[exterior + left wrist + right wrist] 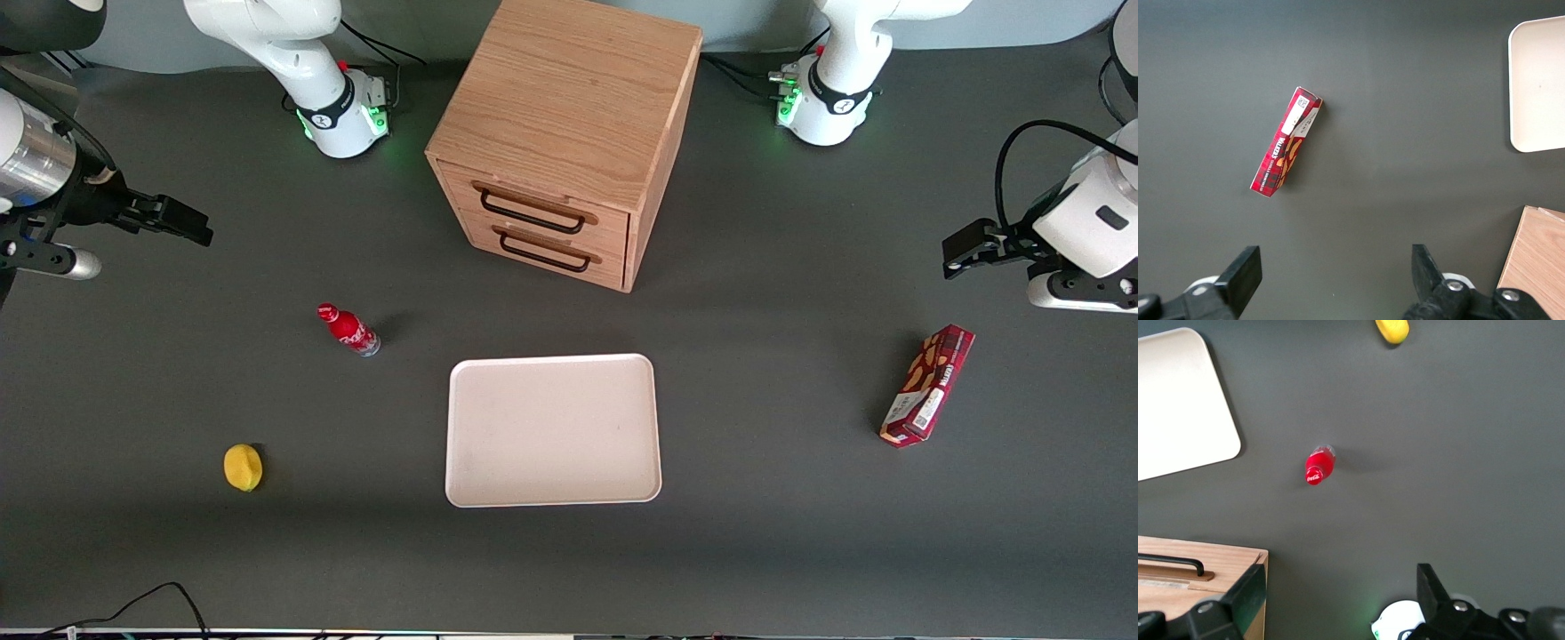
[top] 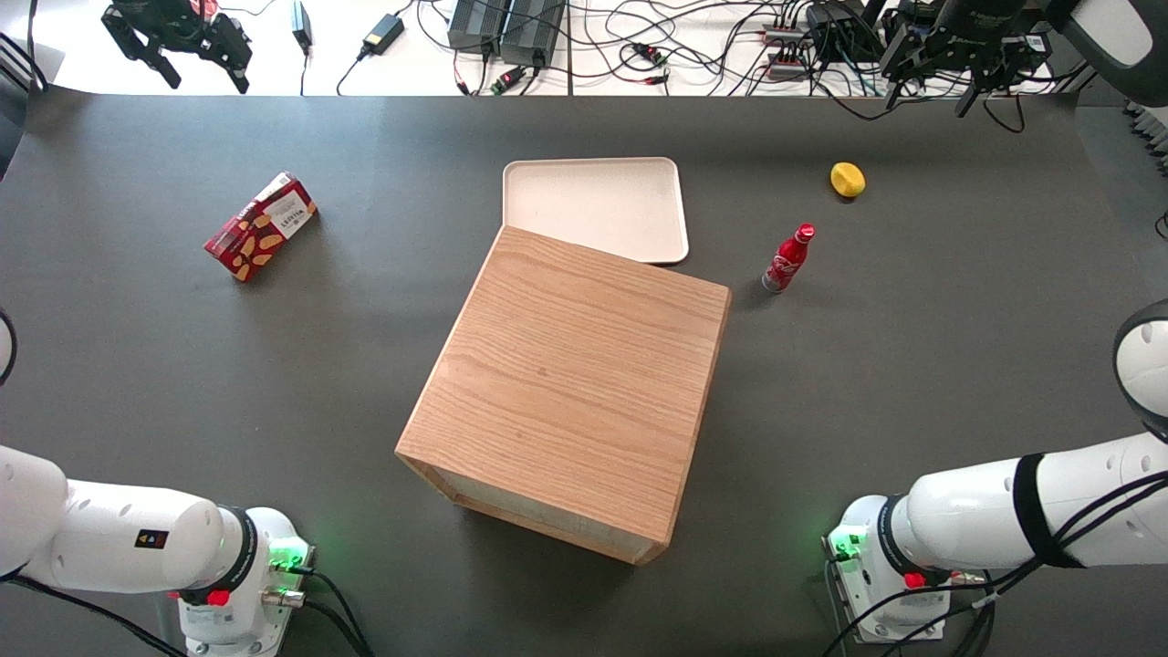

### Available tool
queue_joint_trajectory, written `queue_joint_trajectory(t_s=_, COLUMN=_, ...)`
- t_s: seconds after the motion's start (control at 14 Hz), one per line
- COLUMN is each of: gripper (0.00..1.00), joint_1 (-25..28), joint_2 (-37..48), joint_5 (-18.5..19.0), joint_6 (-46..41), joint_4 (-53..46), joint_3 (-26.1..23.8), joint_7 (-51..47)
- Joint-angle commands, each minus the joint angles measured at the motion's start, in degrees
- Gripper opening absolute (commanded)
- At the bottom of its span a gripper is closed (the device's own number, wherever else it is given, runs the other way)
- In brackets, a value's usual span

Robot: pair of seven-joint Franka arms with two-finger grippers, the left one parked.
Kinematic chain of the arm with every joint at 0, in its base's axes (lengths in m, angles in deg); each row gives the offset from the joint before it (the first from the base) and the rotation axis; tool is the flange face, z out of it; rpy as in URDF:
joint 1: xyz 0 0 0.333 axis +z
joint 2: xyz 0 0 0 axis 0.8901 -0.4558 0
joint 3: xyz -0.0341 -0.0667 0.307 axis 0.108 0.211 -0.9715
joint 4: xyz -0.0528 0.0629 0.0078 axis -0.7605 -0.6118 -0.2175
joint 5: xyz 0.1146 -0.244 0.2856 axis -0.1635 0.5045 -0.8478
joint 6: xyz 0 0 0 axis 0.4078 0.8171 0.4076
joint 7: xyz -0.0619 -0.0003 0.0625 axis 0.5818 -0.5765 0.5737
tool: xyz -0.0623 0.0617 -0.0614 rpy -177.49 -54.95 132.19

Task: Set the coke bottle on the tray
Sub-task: 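Move the right gripper toward the red Coca-Cola bottle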

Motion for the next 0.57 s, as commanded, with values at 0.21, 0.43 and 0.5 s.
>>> queue_joint_trajectory(t_s=0.21, gripper=1.00, joint_1=1.3, joint_2=0.0, joint_5=-2.3, joint_6=22.9, joint_4=21.5, joint_3=-2.8, joint_7=-4.1)
queue_joint_trajectory(t_s=0.43, gripper=1.00, joint_1=1.4, joint_2=-0.7, joint_5=-2.1, joint_6=35.7, joint_4=31.0, joint_3=-3.8, joint_7=-4.8)
queue_joint_trajectory(t_s=0.5, gripper=1.00, joint_1=1.4, joint_2=-0.7, joint_5=-1.8, joint_6=39.9, joint_4=34.4, joint_3=-3.8, joint_7=-4.8)
